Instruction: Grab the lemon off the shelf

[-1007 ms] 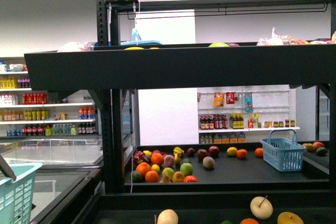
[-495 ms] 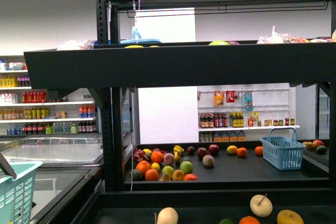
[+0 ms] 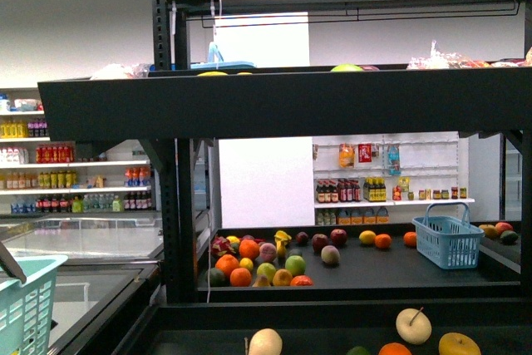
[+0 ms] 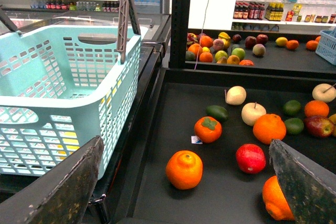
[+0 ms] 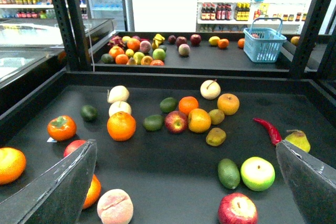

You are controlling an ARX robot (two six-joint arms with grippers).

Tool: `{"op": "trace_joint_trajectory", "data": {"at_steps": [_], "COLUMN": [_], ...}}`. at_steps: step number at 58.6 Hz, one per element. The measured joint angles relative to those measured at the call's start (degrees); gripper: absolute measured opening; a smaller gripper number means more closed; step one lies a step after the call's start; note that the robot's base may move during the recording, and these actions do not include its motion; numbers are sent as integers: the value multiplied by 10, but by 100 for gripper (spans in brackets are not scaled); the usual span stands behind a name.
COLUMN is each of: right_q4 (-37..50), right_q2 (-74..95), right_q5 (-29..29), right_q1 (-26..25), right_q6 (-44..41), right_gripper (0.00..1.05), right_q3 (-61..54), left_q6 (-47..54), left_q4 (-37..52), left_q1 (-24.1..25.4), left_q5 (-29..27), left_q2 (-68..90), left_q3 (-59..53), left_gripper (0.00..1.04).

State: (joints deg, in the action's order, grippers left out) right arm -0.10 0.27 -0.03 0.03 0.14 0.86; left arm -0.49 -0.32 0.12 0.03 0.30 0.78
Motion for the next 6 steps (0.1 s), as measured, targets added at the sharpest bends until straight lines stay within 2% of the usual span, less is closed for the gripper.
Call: {"op": "trace_joint_trajectory", "data": {"at_steps": [6], "right_q4": [0], "right_q2": [0], "right_q5": [0], "right_q1": [0], "right_q6": [0], "right_gripper": [102], "right_q3": [0], "left_q6": [0], "left_q4": [0], "left_q1": [0], "left_q5": [0], "left_q2": [0], "left_q3": [0], "left_gripper": [97]}}
